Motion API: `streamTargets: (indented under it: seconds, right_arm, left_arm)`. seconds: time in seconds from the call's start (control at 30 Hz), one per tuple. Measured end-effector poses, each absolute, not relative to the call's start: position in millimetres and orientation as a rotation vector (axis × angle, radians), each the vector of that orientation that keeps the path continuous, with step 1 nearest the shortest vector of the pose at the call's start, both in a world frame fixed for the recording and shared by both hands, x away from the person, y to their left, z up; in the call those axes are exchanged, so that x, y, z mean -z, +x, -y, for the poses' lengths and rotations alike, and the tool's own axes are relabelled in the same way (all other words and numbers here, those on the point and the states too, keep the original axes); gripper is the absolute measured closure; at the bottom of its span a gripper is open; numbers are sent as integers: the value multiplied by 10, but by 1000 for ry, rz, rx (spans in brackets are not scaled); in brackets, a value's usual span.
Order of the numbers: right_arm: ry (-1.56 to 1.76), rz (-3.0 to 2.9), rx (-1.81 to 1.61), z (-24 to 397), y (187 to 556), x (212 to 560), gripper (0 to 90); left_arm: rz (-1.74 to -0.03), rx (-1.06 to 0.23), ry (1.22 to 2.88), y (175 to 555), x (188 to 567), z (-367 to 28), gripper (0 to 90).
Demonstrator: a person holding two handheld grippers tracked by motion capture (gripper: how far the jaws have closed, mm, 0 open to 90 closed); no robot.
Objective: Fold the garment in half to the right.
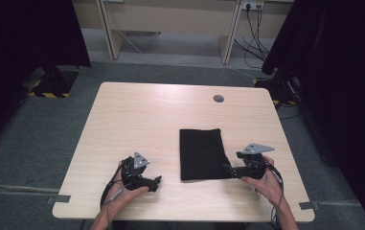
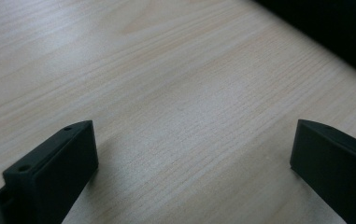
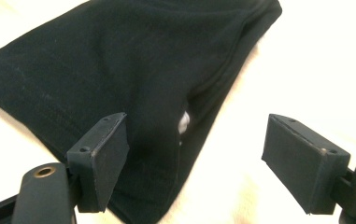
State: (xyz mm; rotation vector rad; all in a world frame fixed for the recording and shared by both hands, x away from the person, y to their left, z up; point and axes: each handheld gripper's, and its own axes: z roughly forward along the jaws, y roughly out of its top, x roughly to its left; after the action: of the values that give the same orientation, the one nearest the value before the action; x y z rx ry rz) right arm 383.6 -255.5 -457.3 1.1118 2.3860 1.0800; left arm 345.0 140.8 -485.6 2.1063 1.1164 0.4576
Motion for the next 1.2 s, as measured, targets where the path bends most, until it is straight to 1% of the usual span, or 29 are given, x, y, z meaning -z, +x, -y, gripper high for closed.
streamTargets:
  seconds: [0.57,0.87,1.03,1.2]
  right_arm:
    - [1120,-2404,-1042,2690,3671,4612,226]
    - [1132,-2415,-1022,2709,3591,4662,199]
    - [1107,-2421,-951,2720,3542,4696,187]
    - [1111,-2421,-960,2750,3502,4751,160]
  left_arm:
    - [-1120,-459,2104,3447,4856,-1408,0]
    - [-1124,-459,2102,3430,4857,-1410,0]
    - [-1118,-455,2103,3409,4858,-1413,0]
    - [-1111,-450,2104,3386,4859,-1418,0]
